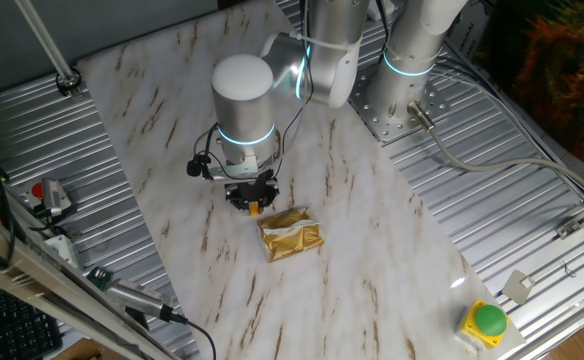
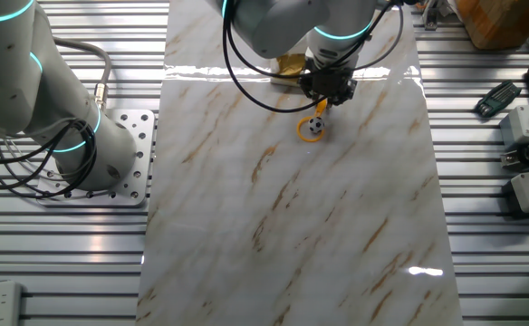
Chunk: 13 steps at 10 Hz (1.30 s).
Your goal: Remove the bubble ring from the ball
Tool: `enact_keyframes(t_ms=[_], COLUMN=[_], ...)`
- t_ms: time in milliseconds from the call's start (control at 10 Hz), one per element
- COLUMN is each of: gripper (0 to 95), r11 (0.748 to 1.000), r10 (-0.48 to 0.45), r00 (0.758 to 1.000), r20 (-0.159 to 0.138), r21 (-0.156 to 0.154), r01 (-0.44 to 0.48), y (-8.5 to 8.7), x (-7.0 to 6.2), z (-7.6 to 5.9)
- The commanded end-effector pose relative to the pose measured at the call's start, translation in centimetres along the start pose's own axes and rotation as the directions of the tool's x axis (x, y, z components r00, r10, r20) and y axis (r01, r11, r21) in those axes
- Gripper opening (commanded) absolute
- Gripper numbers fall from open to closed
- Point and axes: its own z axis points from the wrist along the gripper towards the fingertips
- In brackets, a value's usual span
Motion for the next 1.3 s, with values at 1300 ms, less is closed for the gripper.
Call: enact_keyframes(t_ms=[1300], gripper=[0.0], r11=[1.000], r10=[0.025], r00=[1.000], r20=[0.009], r21=[0.001], r01=[-0.025], y=[0.03], x=[-0.09], z=[0.06])
